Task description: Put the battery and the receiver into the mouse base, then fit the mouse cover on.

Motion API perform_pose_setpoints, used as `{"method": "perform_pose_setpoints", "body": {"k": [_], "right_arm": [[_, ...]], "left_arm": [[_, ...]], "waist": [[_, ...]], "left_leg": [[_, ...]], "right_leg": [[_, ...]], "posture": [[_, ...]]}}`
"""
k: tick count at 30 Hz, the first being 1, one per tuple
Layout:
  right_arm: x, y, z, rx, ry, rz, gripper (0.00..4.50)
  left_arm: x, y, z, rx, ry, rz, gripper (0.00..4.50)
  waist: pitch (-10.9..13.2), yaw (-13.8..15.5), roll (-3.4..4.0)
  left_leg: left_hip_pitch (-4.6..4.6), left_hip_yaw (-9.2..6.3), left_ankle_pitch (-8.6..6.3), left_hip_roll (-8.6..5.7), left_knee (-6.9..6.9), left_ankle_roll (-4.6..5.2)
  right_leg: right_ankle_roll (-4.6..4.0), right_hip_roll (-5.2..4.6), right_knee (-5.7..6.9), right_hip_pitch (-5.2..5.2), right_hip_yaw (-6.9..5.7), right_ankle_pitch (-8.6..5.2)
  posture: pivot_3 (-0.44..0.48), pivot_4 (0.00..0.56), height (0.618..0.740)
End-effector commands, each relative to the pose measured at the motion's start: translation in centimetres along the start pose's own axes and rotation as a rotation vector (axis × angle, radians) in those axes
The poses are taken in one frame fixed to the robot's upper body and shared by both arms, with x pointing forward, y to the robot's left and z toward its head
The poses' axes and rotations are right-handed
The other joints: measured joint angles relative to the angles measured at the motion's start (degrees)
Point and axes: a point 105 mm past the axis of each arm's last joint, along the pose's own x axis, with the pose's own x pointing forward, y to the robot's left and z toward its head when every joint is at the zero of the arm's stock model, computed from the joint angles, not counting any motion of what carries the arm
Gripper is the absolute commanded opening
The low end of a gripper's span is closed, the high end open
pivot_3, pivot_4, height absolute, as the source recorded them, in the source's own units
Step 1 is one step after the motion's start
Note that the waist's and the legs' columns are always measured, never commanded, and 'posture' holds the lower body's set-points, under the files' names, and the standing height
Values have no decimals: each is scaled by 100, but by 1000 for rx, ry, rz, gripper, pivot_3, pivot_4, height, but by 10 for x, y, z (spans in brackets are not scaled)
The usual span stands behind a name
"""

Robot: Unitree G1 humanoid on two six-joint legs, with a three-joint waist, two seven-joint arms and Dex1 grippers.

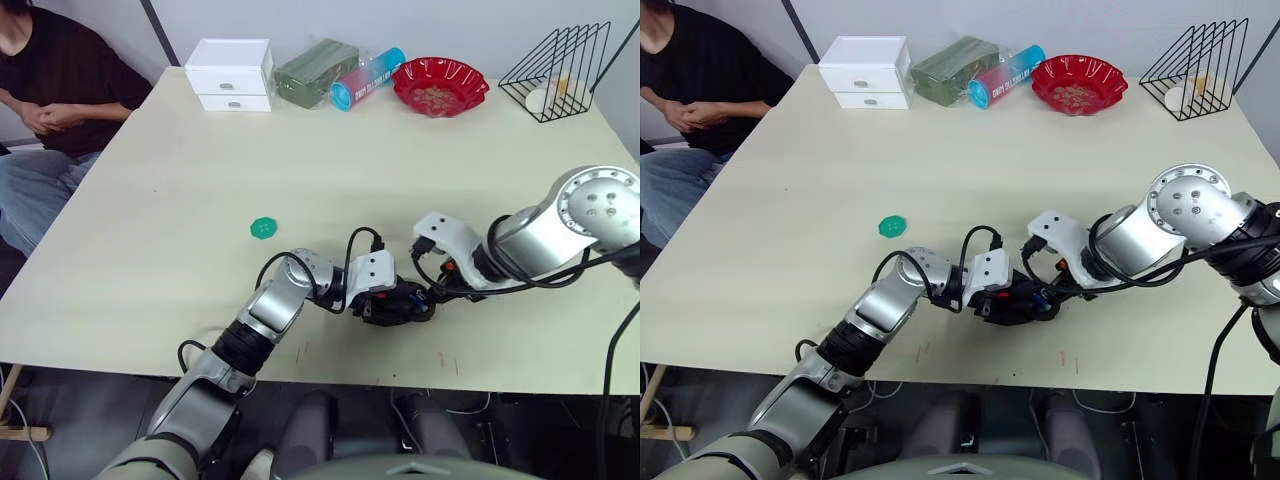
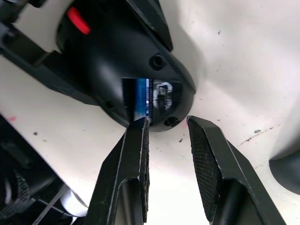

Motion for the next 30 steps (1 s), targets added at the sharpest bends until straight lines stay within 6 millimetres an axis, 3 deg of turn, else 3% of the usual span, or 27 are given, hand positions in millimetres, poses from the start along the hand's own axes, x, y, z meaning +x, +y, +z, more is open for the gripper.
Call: {"method": "perform_pose_setpoints", "body": {"k": [1,7,12,16,25,30], "right_arm": [[-25,1,11,-11,-121,1,1333],[-33,-1,-3,10,-188,-4,1333],[-34,-4,-8,77,-389,-11,1333],[-39,-1,-7,29,-577,-11,1333],[-38,1,-27,-56,-848,-56,1333],[-20,0,-54,-86,-897,-41,1333]], "left_arm": [[7,-8,-18,-46,63,-27,2964],[4,-9,-18,-46,67,-29,2964],[1,-9,-18,-48,74,-28,2964],[-1,-9,-18,-51,79,-30,2964],[-5,-8,-17,-57,87,-28,2964],[-7,-9,-16,-63,91,-24,2964]], "waist": [[1,0,0],[2,-2,0],[1,-8,-1],[1,-14,-3],[4,-17,-12],[5,-16,-18]], "left_leg": [[0,0,0,0,0,0],[-4,-5,0,2,-6,0],[-14,-7,0,2,-10,0],[-12,-5,0,2,-8,0],[7,1,0,-6,-8,-1],[19,4,1,-5,-7,-2]], "right_leg": [[0,0,-1,0,0,0],[0,1,-6,-2,-4,0],[4,2,-17,-3,-7,2],[7,10,-9,-7,-3,4],[8,36,-2,2,10,2],[7,48,5,4,18,0]], "posture": [[0,150,740],[0,150,740],[0,150,740],[0,150,740],[0,150,740],[0,150,740]]}}
